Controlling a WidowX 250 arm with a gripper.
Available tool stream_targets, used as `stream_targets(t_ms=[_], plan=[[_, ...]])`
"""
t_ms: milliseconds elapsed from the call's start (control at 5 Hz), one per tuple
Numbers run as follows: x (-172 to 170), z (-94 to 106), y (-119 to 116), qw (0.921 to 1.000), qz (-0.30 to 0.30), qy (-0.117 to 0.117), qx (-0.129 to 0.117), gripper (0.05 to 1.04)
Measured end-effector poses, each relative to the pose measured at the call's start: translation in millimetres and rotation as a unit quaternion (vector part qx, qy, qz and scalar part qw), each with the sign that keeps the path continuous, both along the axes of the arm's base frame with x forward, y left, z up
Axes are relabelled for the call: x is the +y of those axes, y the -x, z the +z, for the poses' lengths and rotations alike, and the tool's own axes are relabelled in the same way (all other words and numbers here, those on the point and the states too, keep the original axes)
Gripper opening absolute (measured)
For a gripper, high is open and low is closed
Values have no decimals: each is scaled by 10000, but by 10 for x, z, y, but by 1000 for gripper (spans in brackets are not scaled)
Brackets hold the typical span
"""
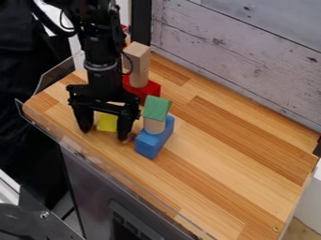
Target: Put the yellow triangle onto the top of the cube.
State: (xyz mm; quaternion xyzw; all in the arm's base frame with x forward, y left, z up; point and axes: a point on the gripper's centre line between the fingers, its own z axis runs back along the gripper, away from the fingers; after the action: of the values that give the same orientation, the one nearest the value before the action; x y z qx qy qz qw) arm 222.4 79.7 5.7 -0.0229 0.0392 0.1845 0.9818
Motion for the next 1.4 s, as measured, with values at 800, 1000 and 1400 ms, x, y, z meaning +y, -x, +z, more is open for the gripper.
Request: stream_targets(t_ms=[800, 1000, 1400], plan=[[155, -27, -156, 9966, 793, 80, -216, 967], [192, -20, -138, 9946, 985, 117, -299, 677], [157, 302, 111, 9953, 860, -23, -450, 550]])
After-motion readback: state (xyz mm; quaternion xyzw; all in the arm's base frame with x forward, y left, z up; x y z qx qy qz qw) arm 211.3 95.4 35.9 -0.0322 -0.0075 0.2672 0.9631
